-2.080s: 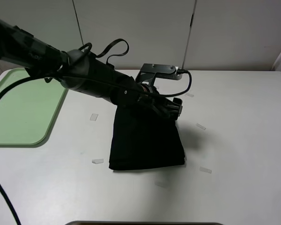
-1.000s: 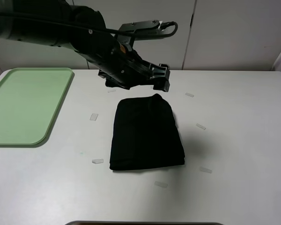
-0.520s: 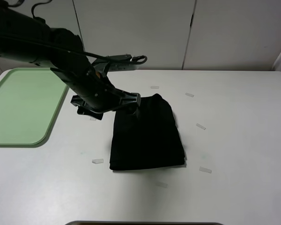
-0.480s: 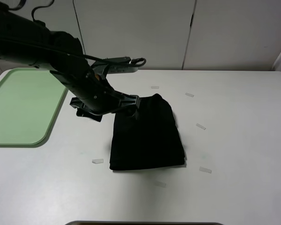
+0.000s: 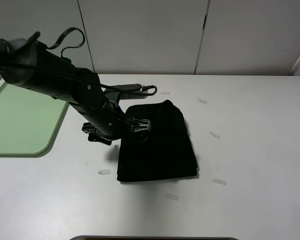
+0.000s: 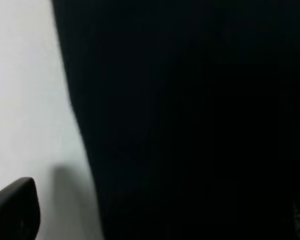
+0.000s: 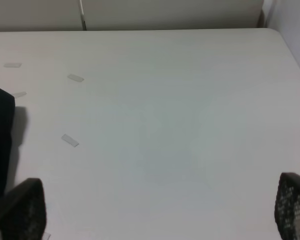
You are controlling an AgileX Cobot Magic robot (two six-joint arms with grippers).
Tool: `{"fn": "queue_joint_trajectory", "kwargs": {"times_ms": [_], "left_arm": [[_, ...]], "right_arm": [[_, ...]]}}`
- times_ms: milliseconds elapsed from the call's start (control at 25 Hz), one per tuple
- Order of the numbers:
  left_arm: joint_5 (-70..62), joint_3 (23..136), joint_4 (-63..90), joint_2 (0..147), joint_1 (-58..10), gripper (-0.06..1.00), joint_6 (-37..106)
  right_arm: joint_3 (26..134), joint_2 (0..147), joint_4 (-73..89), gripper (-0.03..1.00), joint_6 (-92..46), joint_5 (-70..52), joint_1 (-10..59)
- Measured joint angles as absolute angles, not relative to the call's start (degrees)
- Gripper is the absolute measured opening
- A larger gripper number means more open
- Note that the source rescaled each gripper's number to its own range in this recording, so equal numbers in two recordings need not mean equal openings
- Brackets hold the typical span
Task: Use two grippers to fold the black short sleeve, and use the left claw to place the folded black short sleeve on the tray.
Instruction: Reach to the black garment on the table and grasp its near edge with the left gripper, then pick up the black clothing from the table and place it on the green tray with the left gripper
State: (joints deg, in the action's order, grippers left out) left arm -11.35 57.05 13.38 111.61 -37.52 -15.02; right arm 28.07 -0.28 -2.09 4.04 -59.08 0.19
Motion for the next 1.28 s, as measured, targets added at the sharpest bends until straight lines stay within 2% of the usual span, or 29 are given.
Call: {"fn": "queue_joint_trajectory", "kwargs": {"times_ms": [520,640,720,1000,1040,1280], "left_arm": [[-4.5,60.8,13.3,117.6,-41.8,1.00,-15.4],[-3.9,60.9,13.2,117.8,-42.2,0.95,-15.4],[-3.9,61.0,13.2,117.9,-42.2,0.88,-15.5],[-3.6,61.0,13.2,118.4,-42.2,0.53,-15.6],[-3.6,61.0,13.2,118.4,-42.2,0.46,-15.6],[-4.1,61.0,13.3,118.4,-42.1,0.23,-15.6]], "right_arm": [[28.1,-0.3,-2.1,1.00,4.0,-59.1,0.2],[28.1,-0.3,-2.1,1.00,4.0,-59.1,0.2],[28.1,-0.3,-2.1,1.00,4.0,-59.1,0.2],[28.1,-0.3,-2.1,1.00,4.0,-59.0,0.2],[28.1,-0.3,-2.1,1.00,4.0,-59.0,0.2],[28.1,-0.3,-2.1,1.00,4.0,-59.0,0.2]]}}
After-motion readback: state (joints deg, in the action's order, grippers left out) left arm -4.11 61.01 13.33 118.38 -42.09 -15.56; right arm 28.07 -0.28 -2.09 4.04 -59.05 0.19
